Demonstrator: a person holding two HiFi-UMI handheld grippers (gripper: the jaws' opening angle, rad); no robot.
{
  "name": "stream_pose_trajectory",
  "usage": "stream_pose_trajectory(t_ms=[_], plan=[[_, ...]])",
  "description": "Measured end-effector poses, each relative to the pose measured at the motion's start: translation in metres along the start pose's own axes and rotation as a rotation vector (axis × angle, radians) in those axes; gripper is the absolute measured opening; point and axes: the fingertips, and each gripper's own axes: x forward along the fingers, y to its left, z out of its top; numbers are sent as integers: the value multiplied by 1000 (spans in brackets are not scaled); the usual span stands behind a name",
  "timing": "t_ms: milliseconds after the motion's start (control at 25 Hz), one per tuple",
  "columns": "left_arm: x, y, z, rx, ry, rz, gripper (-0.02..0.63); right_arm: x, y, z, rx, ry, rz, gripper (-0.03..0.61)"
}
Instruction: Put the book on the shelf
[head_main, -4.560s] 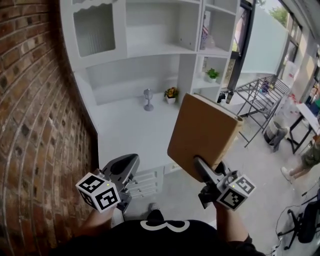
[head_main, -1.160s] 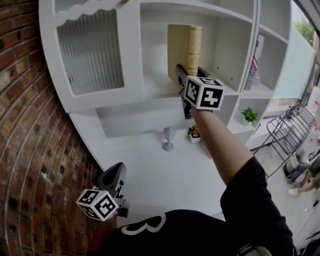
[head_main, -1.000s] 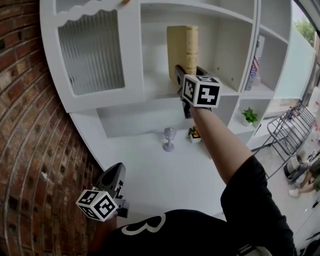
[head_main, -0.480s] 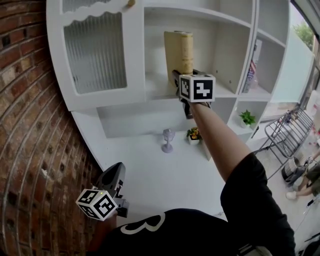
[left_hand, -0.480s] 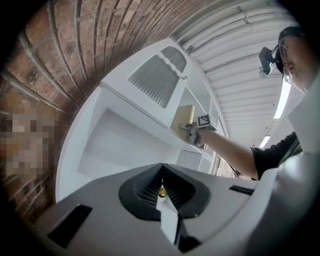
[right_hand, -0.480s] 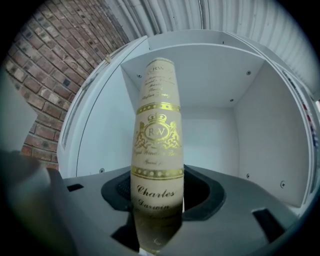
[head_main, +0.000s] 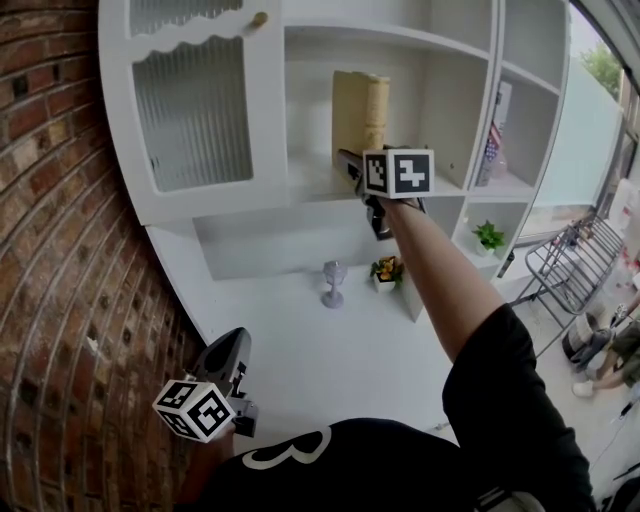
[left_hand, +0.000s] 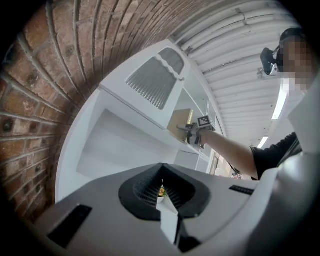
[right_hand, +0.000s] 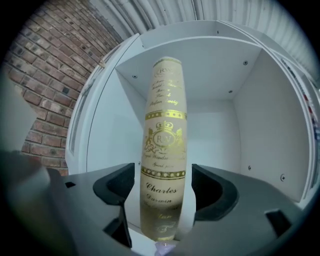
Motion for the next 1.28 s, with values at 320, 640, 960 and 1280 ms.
stream_pose_trajectory(t_ms=[320,640,960,1280], plan=[[0,-11,-8,-7,15,-35,3,-47,-10,11,21,-138,-62,434],[5,-39,-16,-16,60,-121,3,-129,30,-24,46,-215,96,298],[14,-76,-26,5,117,-233,3,-204,74,-101,138,-190,237,168],[13,-92,-48,12,157,-274,3,-249,105,-172,186,-168,288,60]])
